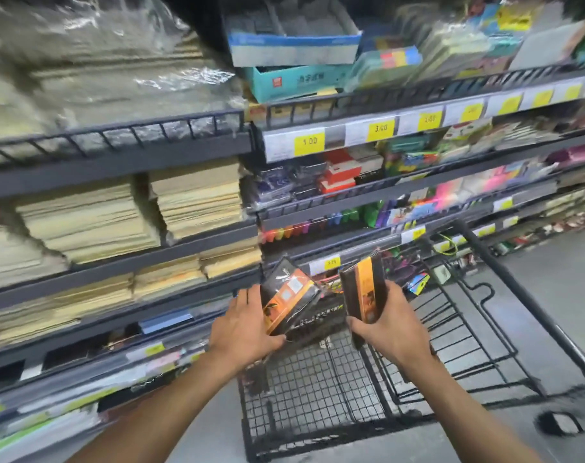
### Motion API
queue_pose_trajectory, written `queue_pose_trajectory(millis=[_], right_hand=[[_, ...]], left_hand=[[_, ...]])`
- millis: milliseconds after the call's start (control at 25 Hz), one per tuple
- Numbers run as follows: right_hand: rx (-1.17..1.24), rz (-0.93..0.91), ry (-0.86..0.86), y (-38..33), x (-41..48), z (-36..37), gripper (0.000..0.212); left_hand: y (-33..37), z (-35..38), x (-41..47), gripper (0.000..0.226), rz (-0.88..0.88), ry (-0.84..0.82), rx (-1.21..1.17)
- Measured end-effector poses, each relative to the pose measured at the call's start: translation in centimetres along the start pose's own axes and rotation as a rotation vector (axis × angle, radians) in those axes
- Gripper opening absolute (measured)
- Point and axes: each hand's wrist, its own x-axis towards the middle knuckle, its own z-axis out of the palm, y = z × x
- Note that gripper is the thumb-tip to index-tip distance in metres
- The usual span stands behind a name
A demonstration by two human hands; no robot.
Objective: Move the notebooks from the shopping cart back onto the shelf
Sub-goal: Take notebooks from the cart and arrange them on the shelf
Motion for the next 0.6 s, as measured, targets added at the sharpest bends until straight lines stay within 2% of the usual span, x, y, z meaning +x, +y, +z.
queue_pose_trajectory(millis=[200, 400, 600], right_hand=[[-0.006, -0.086, 0.010, -7.7, -5.8, 2.5, 0.078], [-0.026, -0.168, 0.026, -16.2, -15.3, 7.1, 0.070], [-0.005, -0.231, 0.031, -23.7, -23.2, 11.9, 0.080]], left_hand=[[-8.2, -3.7, -4.9, 0.109, -0.021, 0.079, -0.019], [-18.7, -7.9, -12.0, 0.108, -0.031, 0.140, -0.026], [-28.5, -11.4, -19.0, 0.109, -0.046, 0.177, -0.009]])
